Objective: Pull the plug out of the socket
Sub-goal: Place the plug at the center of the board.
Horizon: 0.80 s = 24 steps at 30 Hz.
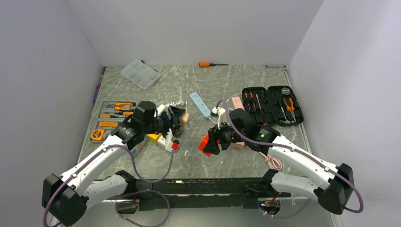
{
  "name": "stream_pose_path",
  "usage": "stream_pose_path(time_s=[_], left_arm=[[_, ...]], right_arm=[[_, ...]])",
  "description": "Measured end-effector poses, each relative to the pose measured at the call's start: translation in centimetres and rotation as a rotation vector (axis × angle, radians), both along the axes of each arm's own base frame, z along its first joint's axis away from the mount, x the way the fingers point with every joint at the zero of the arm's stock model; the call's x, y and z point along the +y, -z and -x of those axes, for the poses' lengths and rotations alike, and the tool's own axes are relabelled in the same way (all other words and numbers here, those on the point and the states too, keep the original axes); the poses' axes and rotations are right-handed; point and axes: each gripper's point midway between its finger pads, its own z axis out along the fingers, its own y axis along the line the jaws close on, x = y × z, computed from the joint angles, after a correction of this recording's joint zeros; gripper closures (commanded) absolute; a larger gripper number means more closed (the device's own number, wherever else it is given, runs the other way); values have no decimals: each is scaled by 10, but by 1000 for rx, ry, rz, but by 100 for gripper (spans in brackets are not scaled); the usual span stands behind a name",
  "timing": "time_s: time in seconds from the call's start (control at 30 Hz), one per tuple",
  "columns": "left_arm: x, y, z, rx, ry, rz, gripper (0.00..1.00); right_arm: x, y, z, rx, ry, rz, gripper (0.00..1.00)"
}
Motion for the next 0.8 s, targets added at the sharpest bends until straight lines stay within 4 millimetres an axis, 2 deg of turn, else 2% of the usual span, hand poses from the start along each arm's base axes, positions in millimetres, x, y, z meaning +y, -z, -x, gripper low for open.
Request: stream_pose_path(time_s=[0.1,0.23,0.33,0.47,0.57,0.67,0.8], left_arm=[[13,5,-14,-19,-60,-23,100],[21,18,-18,-16,-79,-47,100],[24,23,-20,-10,-88,-58,100],[22,37,-24,37,-89,-89,100],[13,48,-31,119,-96,-153,100],[-4,47,-41,182,-109,-200,100],[-21,41,-51,204,-135,-215,100]], right_arm=[[-14,17,10,54,19,55,100],[-26,33,21,101,43,81,100],[-35,44,22,114,91,104,100],[-45,61,1,103,227,183,100],[-55,86,-18,104,328,286,100],[-64,108,-37,90,415,382,100],[-76,124,-63,39,528,454,100]])
